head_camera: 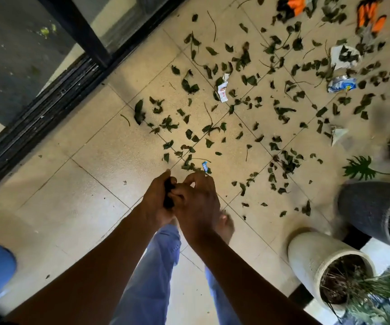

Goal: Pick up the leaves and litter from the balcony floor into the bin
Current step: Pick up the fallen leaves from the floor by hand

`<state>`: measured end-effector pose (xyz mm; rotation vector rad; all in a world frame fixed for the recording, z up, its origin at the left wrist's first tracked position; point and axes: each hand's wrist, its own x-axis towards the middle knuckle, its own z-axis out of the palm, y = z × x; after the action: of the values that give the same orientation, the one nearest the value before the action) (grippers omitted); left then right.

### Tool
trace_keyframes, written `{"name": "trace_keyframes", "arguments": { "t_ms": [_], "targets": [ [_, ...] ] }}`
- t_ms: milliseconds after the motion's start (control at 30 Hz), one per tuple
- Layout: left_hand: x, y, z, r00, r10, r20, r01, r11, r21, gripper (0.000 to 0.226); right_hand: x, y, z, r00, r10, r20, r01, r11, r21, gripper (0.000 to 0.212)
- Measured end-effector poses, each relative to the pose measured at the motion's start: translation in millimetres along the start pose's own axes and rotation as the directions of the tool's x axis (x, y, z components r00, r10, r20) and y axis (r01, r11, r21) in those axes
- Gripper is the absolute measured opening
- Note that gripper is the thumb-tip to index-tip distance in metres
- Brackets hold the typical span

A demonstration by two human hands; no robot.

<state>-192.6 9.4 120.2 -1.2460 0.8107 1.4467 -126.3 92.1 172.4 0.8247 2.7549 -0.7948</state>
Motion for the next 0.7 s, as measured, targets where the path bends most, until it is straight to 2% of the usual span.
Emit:
{"name": "trace_keyframes", "arguments": {
  "t_ms": [67,133,200,233,300,333,400,500,600,700],
  "targets": [
    [11,-8,12,0.997,-0.023,-0.079,0.020,0.999,-0.032,0.055,0,23,3,0.997,-0.077,0.029,0.077,0.997,-0.006,0.018],
    [6,0,17,0.993,0.018,-0.117,-0.028,0.996,-0.082,0.049,-2,15,-2,0.967,-0.216,0.132,0.218,0.976,-0.003,0.034],
    [4,7,17,0.989,0.058,-0.139,-0.074,0.991,-0.108,0.047,-6,6,-9,0.927,-0.326,0.187,0.320,0.945,0.063,0.038],
    [4,9,15,0.988,0.070,-0.140,-0.086,0.989,-0.117,0.046,-5,6,-15,0.930,-0.322,0.178,0.293,0.941,0.169,0.036],
    [22,7,9,0.988,0.055,-0.142,-0.078,0.984,-0.163,0.047,4,20,-24,0.971,-0.213,0.104,0.157,0.906,0.393,0.030],
    [34,6,5,0.987,0.033,-0.156,-0.061,0.982,-0.177,0.048,12,34,-21,0.989,-0.141,0.051,0.107,0.902,0.419,0.026],
    [59,-1,-7,0.981,0.026,-0.194,-0.053,0.989,-0.135,0.050,33,74,3,0.997,-0.072,0.037,0.055,0.937,0.345,0.024],
    [87,-16,-21,0.988,0.016,-0.155,-0.022,0.999,-0.033,0.048,64,143,58,0.982,0.028,0.188,-0.051,0.991,0.122,0.029],
    [111,-27,-36,0.988,0.029,-0.155,-0.027,1.000,0.014,0.047,96,200,99,0.951,0.182,0.249,-0.164,0.982,-0.091,0.028],
    [130,-35,-48,0.982,0.086,-0.167,-0.066,0.990,0.122,0.044,125,223,127,0.935,0.228,0.272,-0.188,0.969,-0.162,0.025]
  ]
}}
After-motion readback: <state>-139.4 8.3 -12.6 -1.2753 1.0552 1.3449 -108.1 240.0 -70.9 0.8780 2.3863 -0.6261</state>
